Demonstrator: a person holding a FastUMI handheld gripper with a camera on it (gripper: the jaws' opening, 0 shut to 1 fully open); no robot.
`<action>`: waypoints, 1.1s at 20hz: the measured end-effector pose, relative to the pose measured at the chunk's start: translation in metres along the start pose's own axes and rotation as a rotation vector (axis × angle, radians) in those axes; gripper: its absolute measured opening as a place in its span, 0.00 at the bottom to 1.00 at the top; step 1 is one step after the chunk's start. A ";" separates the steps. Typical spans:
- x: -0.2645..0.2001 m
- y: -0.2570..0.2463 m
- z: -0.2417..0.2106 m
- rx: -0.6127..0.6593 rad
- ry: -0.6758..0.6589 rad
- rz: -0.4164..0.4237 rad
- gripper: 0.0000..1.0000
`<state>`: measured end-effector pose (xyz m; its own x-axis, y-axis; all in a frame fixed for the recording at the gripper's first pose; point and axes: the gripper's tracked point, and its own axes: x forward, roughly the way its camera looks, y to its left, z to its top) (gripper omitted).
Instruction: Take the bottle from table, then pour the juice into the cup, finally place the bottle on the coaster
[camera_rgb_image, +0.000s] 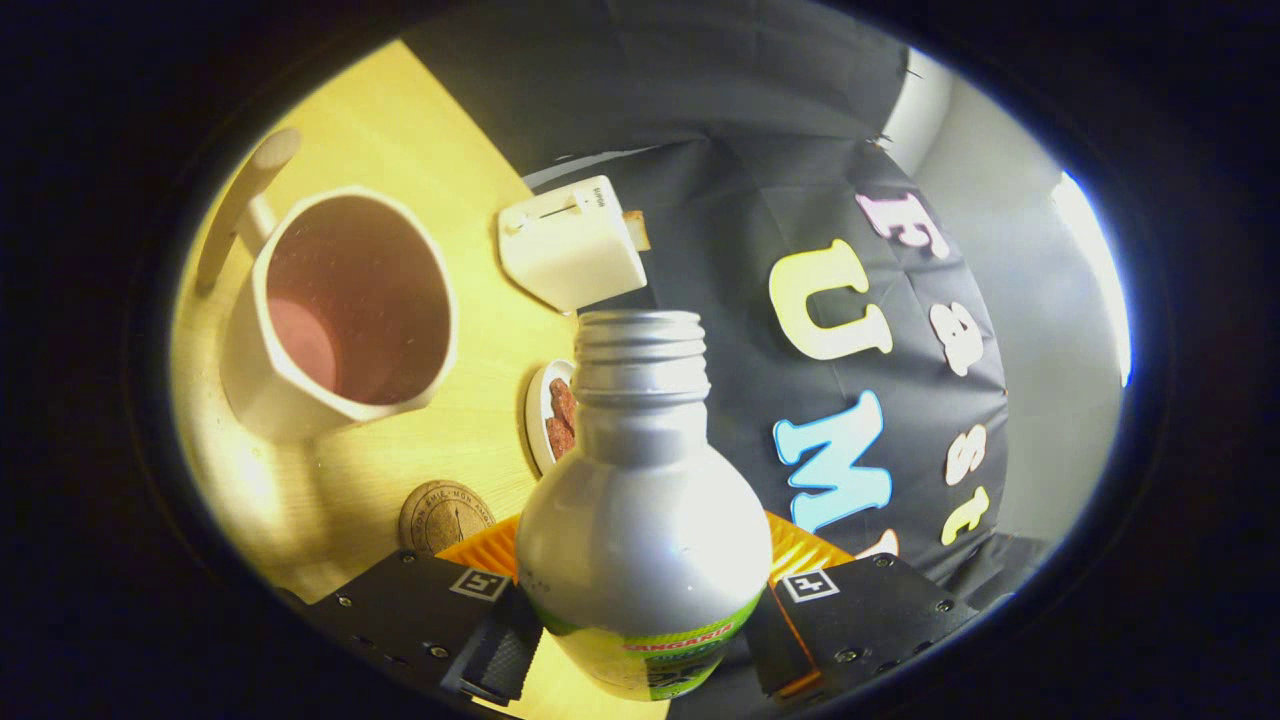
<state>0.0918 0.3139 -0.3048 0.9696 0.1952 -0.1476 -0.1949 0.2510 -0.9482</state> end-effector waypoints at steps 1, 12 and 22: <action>0.000 -0.002 -0.001 0.049 0.011 0.000 0.83; -0.003 0.000 0.001 0.558 0.058 0.115 0.83; -0.003 -0.077 0.010 1.070 -0.031 0.104 0.83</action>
<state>0.1020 0.3034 -0.2285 0.9396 0.2834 -0.1921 -0.3190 0.9284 -0.1904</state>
